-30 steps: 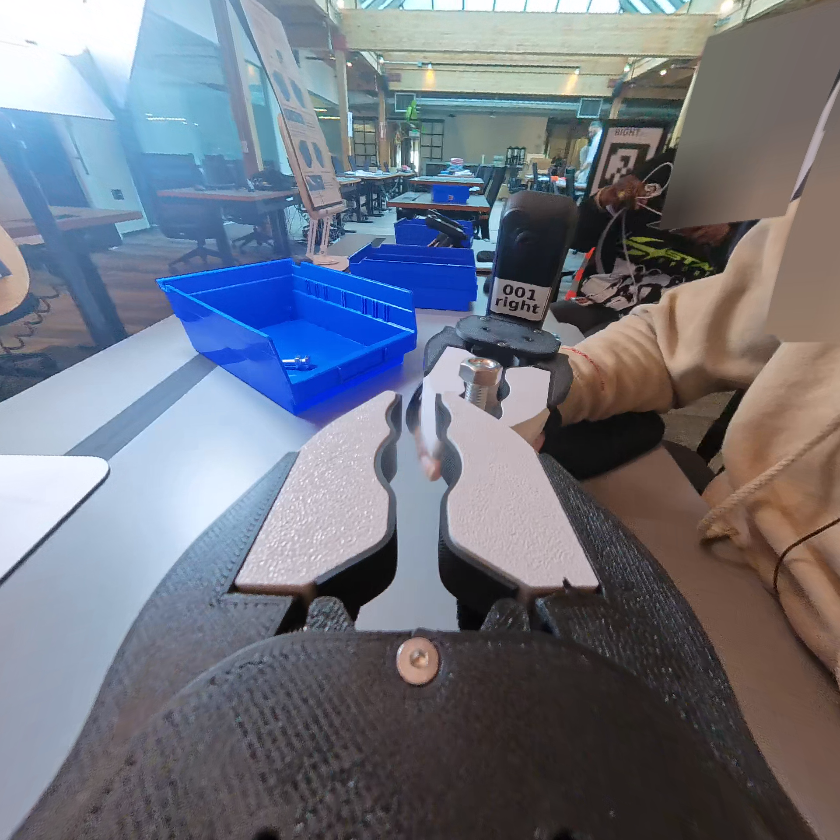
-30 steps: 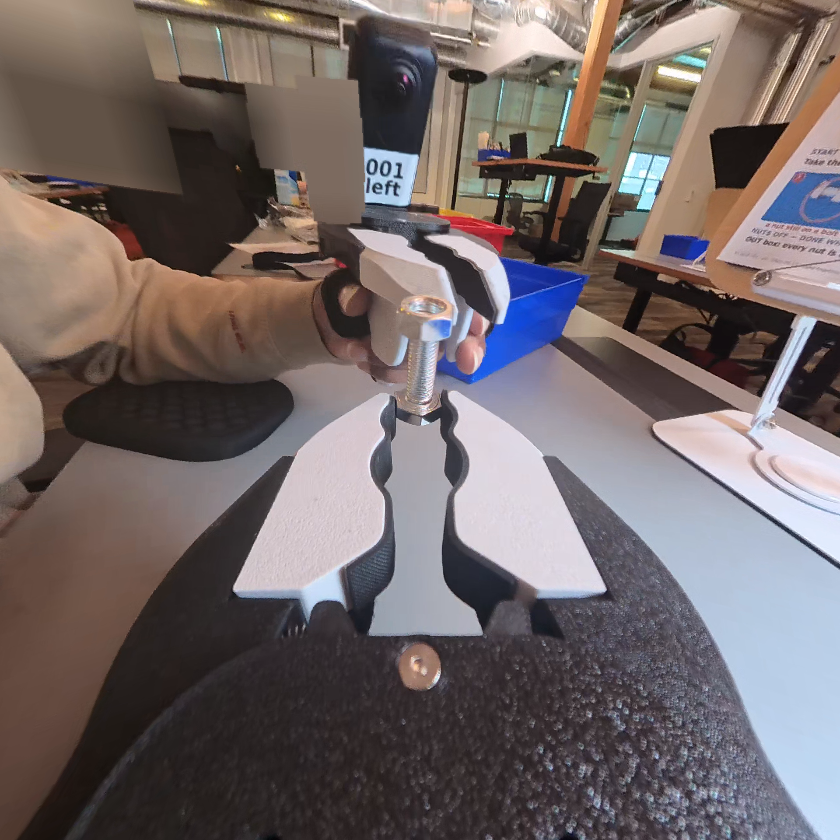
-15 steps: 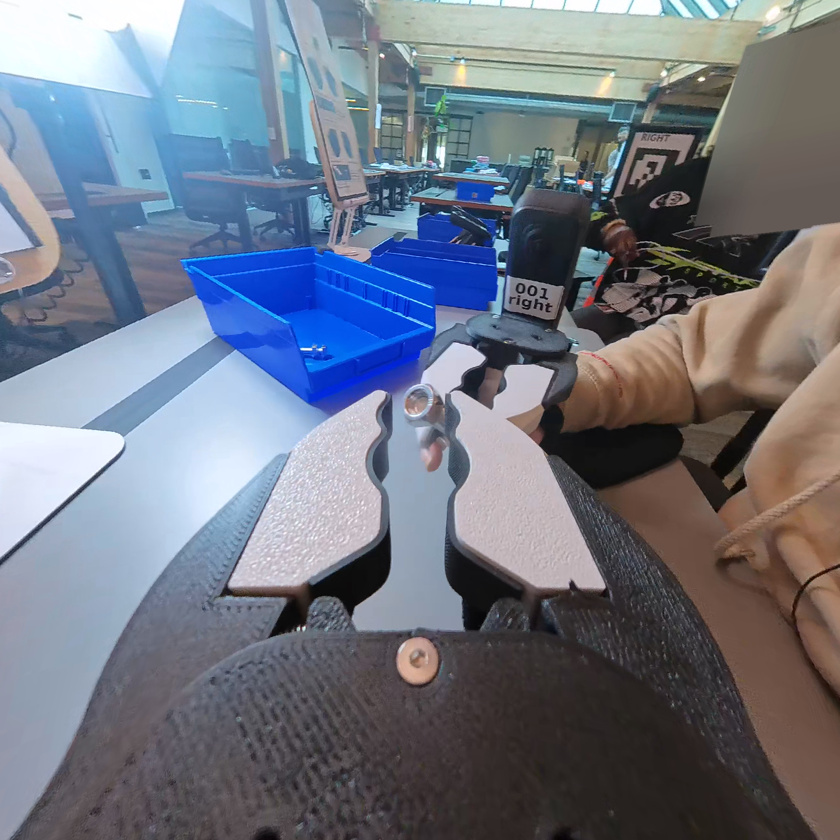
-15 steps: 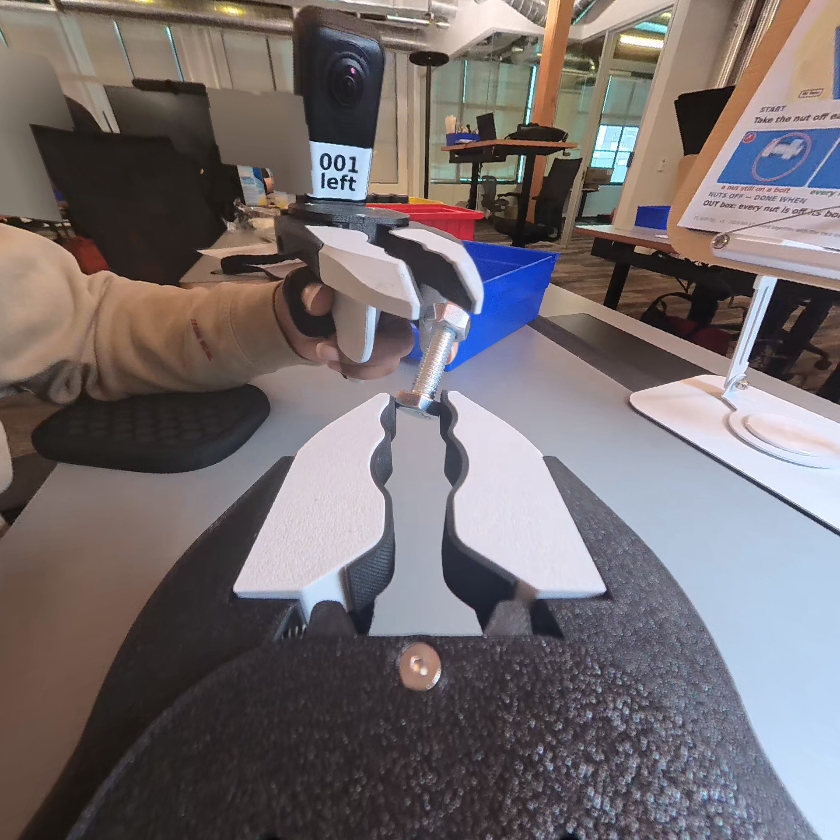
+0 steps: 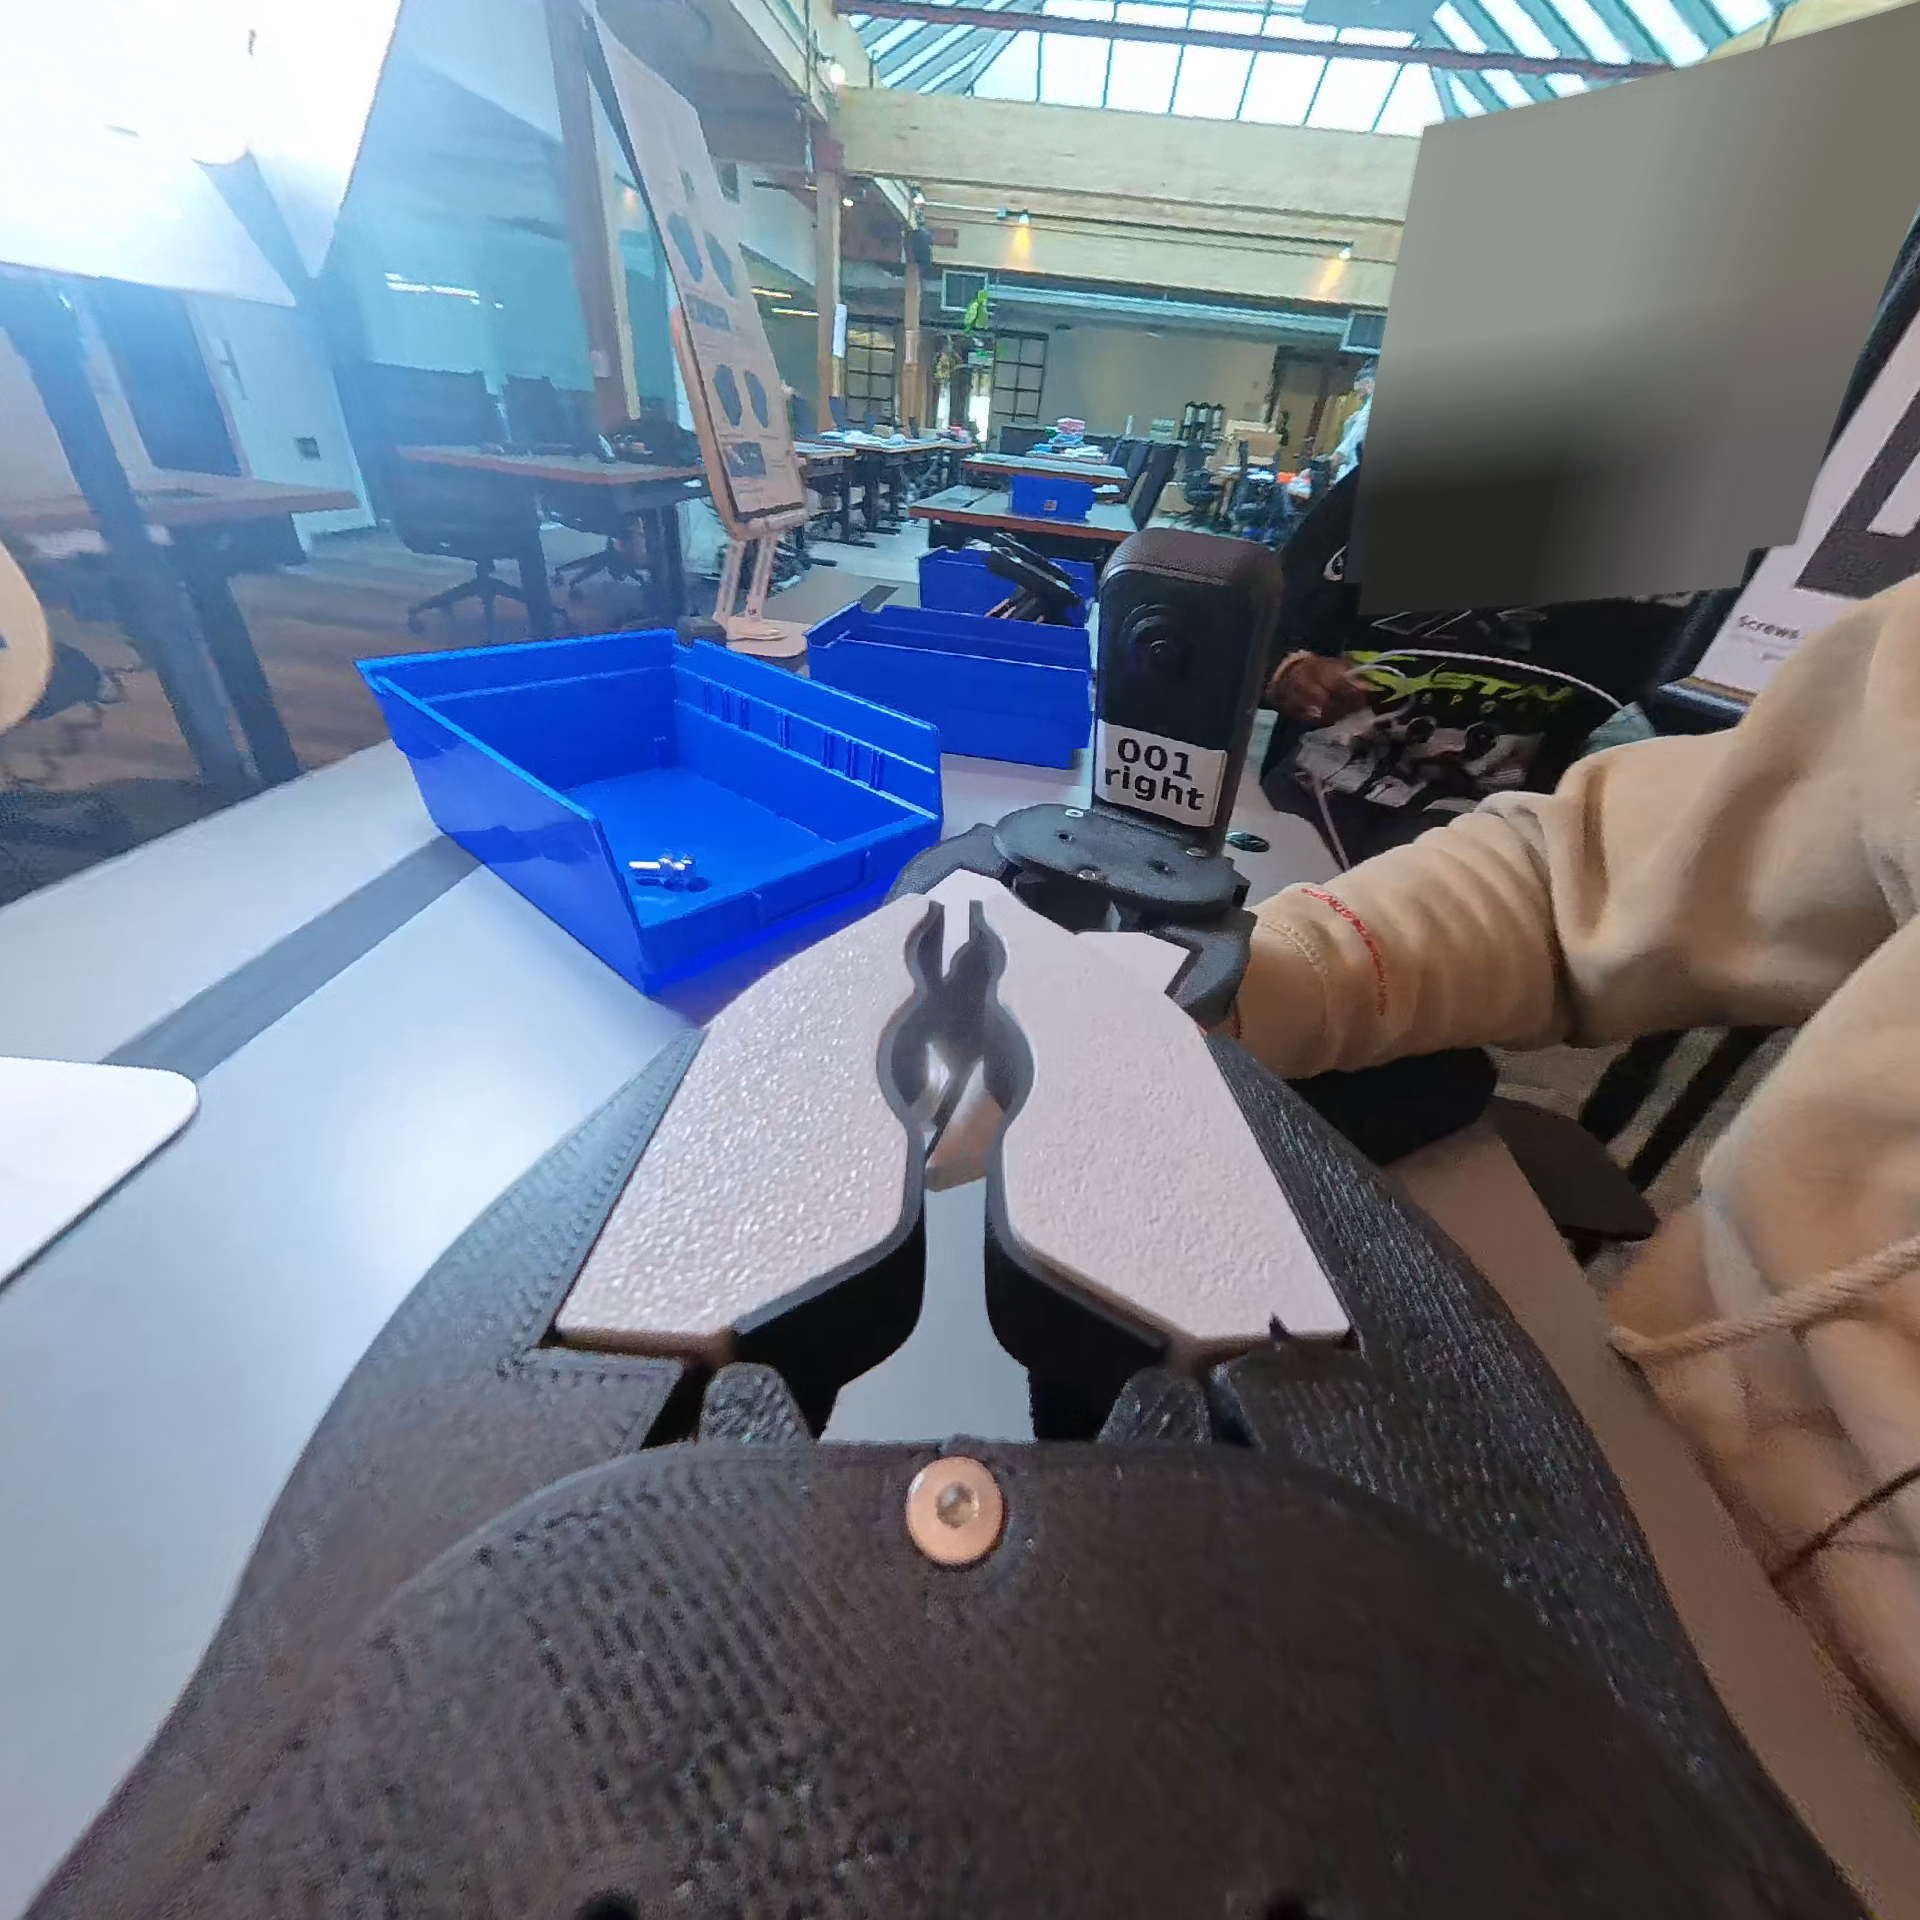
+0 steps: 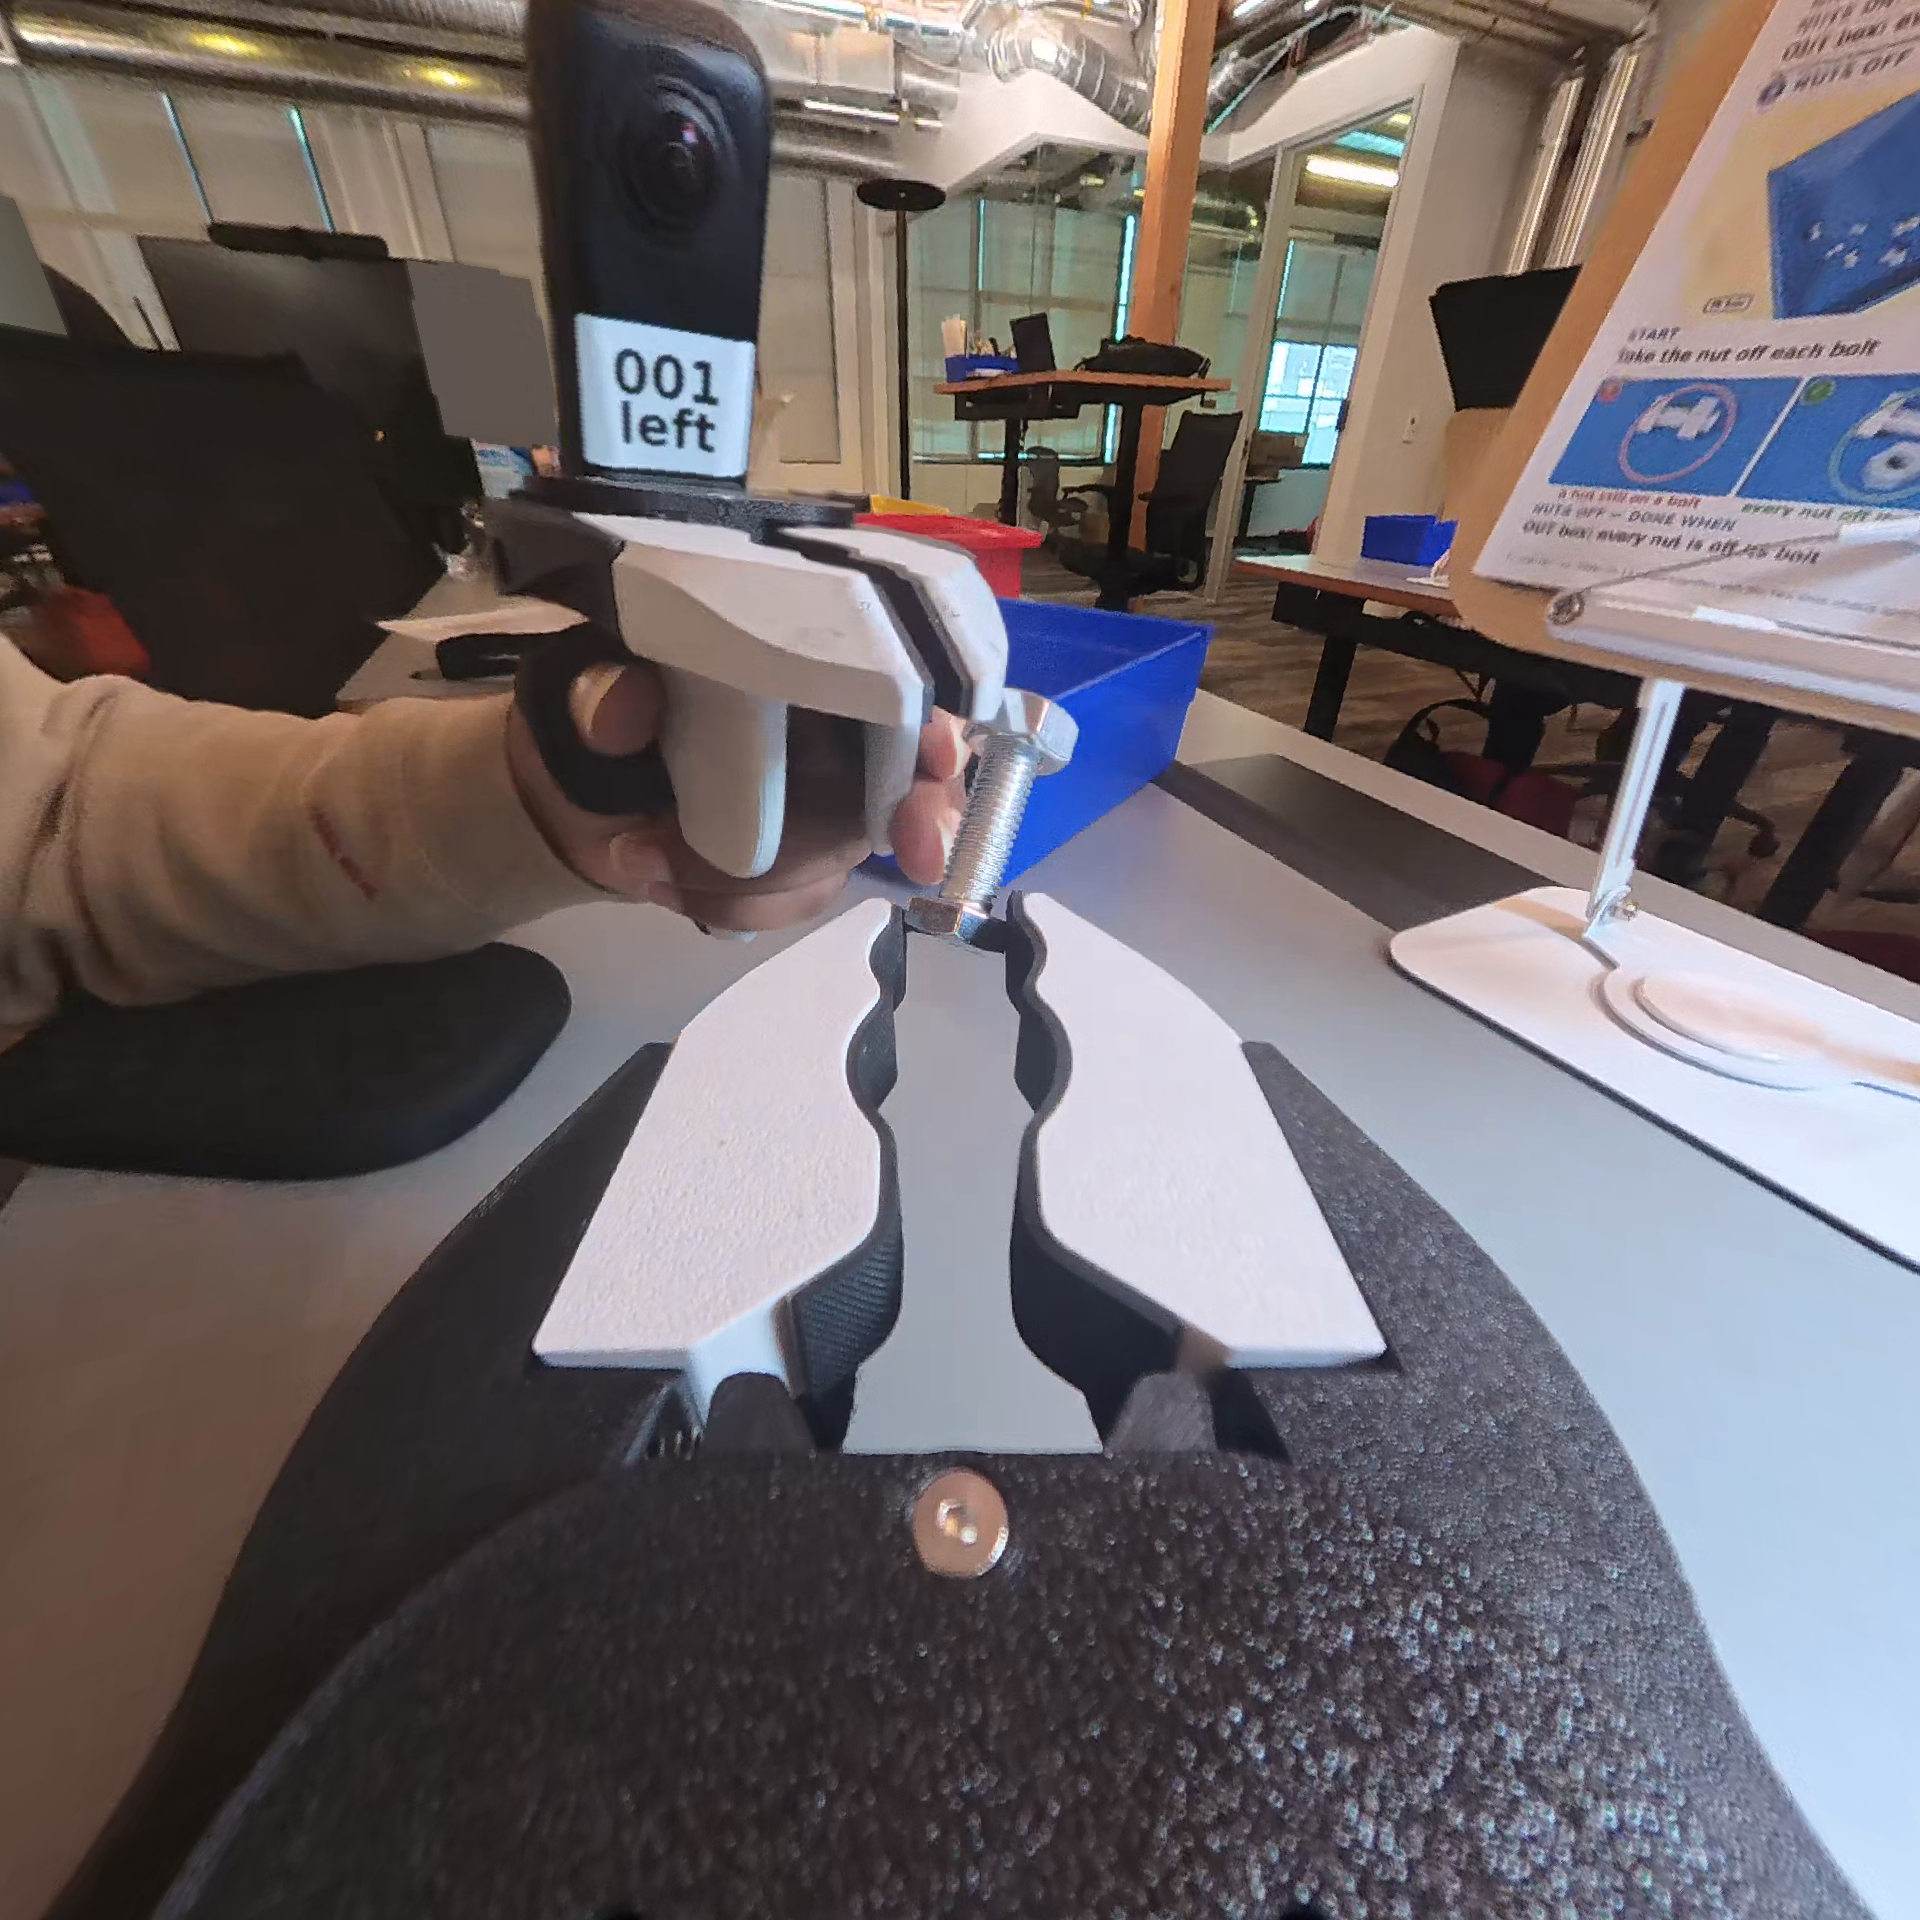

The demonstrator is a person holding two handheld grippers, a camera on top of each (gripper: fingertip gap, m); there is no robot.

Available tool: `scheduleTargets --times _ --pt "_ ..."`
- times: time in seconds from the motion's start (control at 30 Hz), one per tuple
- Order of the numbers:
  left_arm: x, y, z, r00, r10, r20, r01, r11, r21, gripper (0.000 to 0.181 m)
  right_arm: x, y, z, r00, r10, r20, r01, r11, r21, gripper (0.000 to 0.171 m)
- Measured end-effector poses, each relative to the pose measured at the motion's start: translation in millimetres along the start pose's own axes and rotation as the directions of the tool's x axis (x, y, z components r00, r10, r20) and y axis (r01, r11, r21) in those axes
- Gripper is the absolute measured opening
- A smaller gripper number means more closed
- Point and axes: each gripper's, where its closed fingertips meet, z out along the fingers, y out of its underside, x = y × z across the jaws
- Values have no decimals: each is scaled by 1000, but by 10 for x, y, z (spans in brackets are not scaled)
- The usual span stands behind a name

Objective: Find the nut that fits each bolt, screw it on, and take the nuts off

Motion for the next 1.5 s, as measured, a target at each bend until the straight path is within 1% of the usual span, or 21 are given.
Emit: scheduleTargets --times 0.1,0.17,0.23,0.3,0.33,0.37,0.43,0.47,0.5,0.53,0.6,0.77,0.87,1.0,1.23,1.37,1.43,1.5 --pt "120 -163 -16 997 74 22 -74 997 26 13 -81 -120 43 1000 -7 -21 8 999 37 18" --pt "171 -323 -98 995 87 54 -91 992 85 18 -122 -161 56 999 -24 -44 26 998 50 18" --pt "136 -419 -225 988 78 134 -95 987 127 19 -162 -206 54 998 -23 -62 28 997 73 18" --pt "59 -425 -361 972 65 224 -100 984 147 20 -193 -254 53 996 -36 -85 44 994 99 18" --pt "13 -385 -410 966 45 255 -84 986 143 22 -208 -281 56 995 -42 -94 52 992 114 18" --pt "-8 -328 -434 967 8 255 -45 989 138 25 -228 -311 65 994 -42 -96 55 990 130 18" --pt "9 -250 -435 973 -90 211 60 987 147 34 -285 -364 98 996 -40 -81 53 985 166 18" --pt "21 -238 -429 974 -113 197 82 984 158 35 -318 -382 124 996 -44 -72 57 982 180 18" --pt "39 -240 -420 976 -116 187 85 983 164 34 -349 -382 157 996 -57 -64 67 981 183 18" --pt "66 -243 -407 979 -101 179 72 984 161 29 -368 -370 193 996 -69 -59 78 980 181 18" --pt "52 -227 -392 975 -48 217 20 991 129 20 -394 -339 249 997 -74 -38 80 981 177 18" --pt "-3 -125 -370 958 55 281 -78 994 70 19 -338 -196 286 998 -63 -25 66 991 116 19" --pt "25 -51 -330 961 75 268 -94 994 62 19 -355 -101 304 999 -37 -17 38 995 91 18" --pt "70 -25 -344 957 110 269 -130 990 55 19 -391 -81 305 999 -50 -20 51 995 86 18" --pt "109 -50 -400 965 91 244 -119 987 104 22 -350 -105 255 997 -58 -53 63 992 105 18" --pt "50 -70 -467 967 38 251 -77 986 147 19 -309 -128 202 996 -49 -70 58 990 127 18" --pt "-57 -55 -535 956 11 294 -60 985 160 14 -290 -139 168 997 -40 -71 50 989 139 18" --pt "-77 -25 -555 960 -16 280 -33 985 170 14 -264 -128 147 996 -43 -80 54 990 134 18"
